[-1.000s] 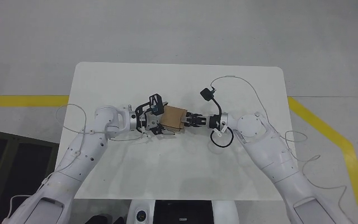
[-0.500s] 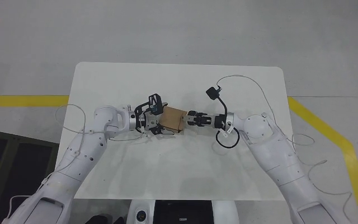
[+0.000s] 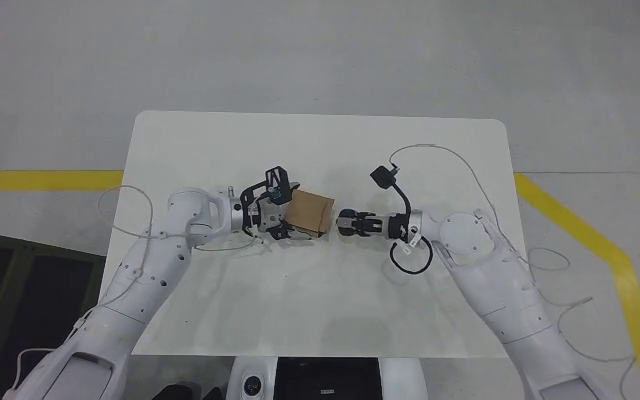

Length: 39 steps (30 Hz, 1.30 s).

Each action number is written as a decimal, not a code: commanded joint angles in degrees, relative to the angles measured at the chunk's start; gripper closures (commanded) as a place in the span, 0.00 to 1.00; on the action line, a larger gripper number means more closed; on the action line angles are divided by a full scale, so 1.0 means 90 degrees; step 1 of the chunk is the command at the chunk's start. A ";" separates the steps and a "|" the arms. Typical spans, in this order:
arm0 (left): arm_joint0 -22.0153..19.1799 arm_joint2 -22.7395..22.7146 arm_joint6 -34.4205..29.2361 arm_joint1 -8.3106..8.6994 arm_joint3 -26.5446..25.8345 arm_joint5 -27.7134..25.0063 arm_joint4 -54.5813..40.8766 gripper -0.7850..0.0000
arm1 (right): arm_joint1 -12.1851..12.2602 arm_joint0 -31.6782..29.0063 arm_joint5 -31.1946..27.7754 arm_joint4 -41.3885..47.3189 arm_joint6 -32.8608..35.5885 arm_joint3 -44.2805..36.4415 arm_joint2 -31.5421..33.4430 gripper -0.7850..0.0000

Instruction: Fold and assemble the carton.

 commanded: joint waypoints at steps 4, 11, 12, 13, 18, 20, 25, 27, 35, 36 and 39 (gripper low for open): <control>-0.0005 0.0013 -0.0004 -0.0004 -0.0005 -0.0008 -0.0011 0.00 | -0.0085 0.0217 -0.0010 0.0003 -0.0099 0.0098 -0.0297 1.00; -0.0006 0.0009 0.0000 -0.0002 -0.0018 -0.0005 0.0011 0.00 | -0.0183 0.0500 -0.0132 0.0028 -0.0168 0.0368 -0.0581 1.00; -0.0006 0.0009 0.0000 -0.0002 -0.0018 -0.0005 0.0012 0.00 | -0.0190 0.0526 -0.0155 0.0034 -0.0168 0.0401 -0.0600 1.00; -0.0005 0.0009 0.0000 -0.0001 -0.0020 -0.0005 0.0012 0.00 | -0.0197 0.0548 -0.0175 0.0040 -0.0172 0.0430 -0.0617 1.00; -0.0006 0.0011 0.0006 -0.0002 -0.0015 -0.0011 -0.0001 0.00 | -0.0222 0.0620 -0.0235 0.0069 -0.0208 0.0540 -0.0666 1.00; -0.0014 -0.0007 0.0002 -0.0001 0.0004 0.0004 -0.0024 0.00 | -0.0216 0.0615 -0.0283 0.0089 -0.0258 0.0559 -0.0625 1.00; -0.0032 -0.0166 -0.0037 0.0035 0.0093 -0.0224 -0.0410 0.00 | -0.0139 0.0490 -0.0434 0.0083 -0.0329 0.0467 -0.0360 1.00; -0.0023 -0.0240 -0.0165 0.0071 0.0070 -0.0265 -0.0726 0.00 | -0.0084 0.0386 -0.0538 0.0070 -0.0349 0.0370 -0.0181 1.00; 0.0087 -0.0773 -0.0859 0.0342 -0.0295 -0.0262 -0.2275 0.00 | 0.0129 -0.0131 -0.1354 0.0054 -0.0744 -0.0114 0.0639 0.65; 0.0079 -0.0880 -0.0940 0.0370 -0.0336 -0.0211 -0.2376 0.00 | 0.0148 -0.0185 -0.1492 0.0054 -0.0834 -0.0149 0.0732 0.54; 0.0047 -0.1144 -0.1071 0.0419 -0.0419 0.0223 -0.2525 0.00 | 0.0190 -0.0298 -0.1946 0.0053 -0.1164 -0.0153 0.0975 0.00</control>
